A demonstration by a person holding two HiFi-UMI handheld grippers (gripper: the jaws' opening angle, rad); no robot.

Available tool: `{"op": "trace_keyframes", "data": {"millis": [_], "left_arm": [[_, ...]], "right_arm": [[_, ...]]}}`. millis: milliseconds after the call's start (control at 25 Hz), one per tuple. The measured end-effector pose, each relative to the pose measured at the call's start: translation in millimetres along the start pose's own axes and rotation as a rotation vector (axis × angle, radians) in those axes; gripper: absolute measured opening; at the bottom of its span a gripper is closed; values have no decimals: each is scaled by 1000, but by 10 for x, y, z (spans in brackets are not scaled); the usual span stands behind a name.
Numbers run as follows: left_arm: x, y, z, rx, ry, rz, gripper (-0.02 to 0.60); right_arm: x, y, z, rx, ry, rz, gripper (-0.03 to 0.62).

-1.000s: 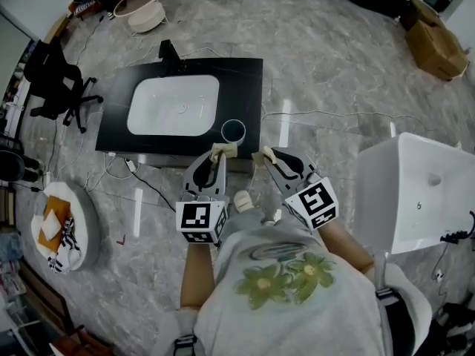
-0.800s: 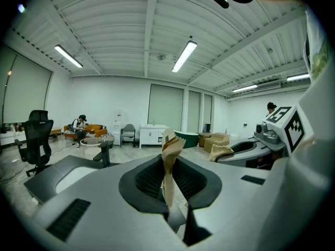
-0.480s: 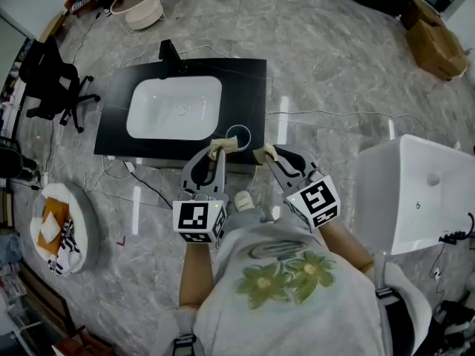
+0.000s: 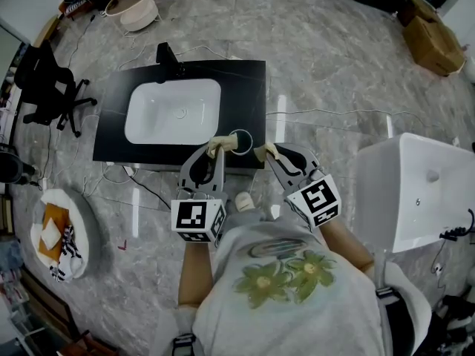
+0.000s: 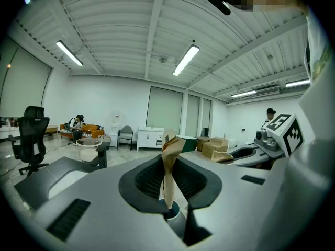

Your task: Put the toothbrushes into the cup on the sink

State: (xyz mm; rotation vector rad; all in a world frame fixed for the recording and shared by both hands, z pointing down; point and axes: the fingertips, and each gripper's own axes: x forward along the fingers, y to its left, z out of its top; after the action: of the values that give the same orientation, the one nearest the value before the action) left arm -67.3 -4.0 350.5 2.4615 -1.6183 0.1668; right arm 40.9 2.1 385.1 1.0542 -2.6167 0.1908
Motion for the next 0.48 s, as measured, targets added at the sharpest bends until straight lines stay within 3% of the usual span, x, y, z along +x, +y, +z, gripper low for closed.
{"op": "trace_keyframes", "data": {"millis": [480], "left_arm": [[178, 158, -77, -2, 26, -48, 60]], "right_arm": [[218, -117, 56, -12, 4, -51, 81]]}}
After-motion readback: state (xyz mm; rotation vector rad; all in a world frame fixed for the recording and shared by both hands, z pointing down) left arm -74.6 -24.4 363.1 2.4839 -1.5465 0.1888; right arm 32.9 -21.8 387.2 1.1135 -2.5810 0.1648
